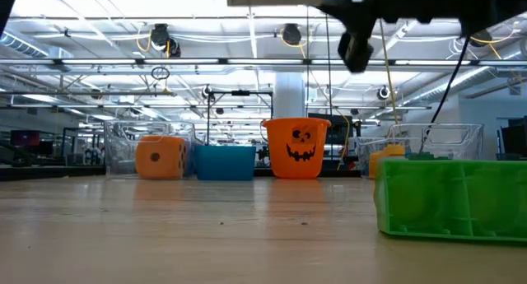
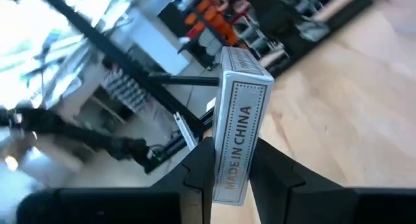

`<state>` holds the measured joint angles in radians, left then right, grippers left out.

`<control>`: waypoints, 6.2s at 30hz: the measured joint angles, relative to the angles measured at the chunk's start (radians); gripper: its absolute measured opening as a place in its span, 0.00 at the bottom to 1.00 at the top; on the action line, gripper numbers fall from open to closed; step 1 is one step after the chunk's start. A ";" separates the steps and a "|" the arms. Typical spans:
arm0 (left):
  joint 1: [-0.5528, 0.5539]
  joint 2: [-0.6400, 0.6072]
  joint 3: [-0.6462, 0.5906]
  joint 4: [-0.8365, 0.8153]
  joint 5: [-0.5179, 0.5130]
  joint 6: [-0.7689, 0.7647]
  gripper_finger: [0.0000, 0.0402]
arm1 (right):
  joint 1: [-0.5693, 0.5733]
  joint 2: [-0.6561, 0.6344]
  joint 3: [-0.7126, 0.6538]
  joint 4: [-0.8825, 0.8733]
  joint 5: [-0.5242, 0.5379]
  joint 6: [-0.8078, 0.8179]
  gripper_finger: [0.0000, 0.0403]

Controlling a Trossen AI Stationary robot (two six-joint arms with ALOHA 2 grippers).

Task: Pick & Place Toys
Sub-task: Put the gold deck of cards into the blue bin

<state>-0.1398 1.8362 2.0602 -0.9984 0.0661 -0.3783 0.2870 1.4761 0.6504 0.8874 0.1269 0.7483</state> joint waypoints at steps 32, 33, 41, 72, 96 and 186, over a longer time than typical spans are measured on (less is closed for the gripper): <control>0.027 0.012 -0.009 -0.054 0.205 -0.058 0.56 | 0.046 -0.155 0.171 -0.372 0.034 -0.418 0.16; 0.027 0.012 -0.009 -0.054 0.205 -0.058 0.55 | 0.046 -0.162 0.171 -0.372 0.035 -0.424 0.16; 0.027 0.012 -0.009 -0.053 0.204 -0.057 0.52 | 0.046 -0.211 0.171 -0.421 0.057 -0.441 0.16; 0.027 0.012 -0.011 -0.044 0.222 -0.047 0.19 | 0.049 -0.212 0.171 -0.451 0.052 -0.408 0.30; 0.141 0.011 -0.010 -0.290 0.064 0.190 0.21 | -0.040 -0.471 0.170 -0.758 0.064 -0.420 0.52; 0.673 0.011 -0.707 0.346 0.067 0.747 0.23 | -0.262 -0.467 -0.075 -0.780 0.230 -0.061 0.50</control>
<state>0.5328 1.8469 1.3534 -0.6520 0.1328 0.3683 0.0251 1.0096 0.5751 0.1078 0.3567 0.6874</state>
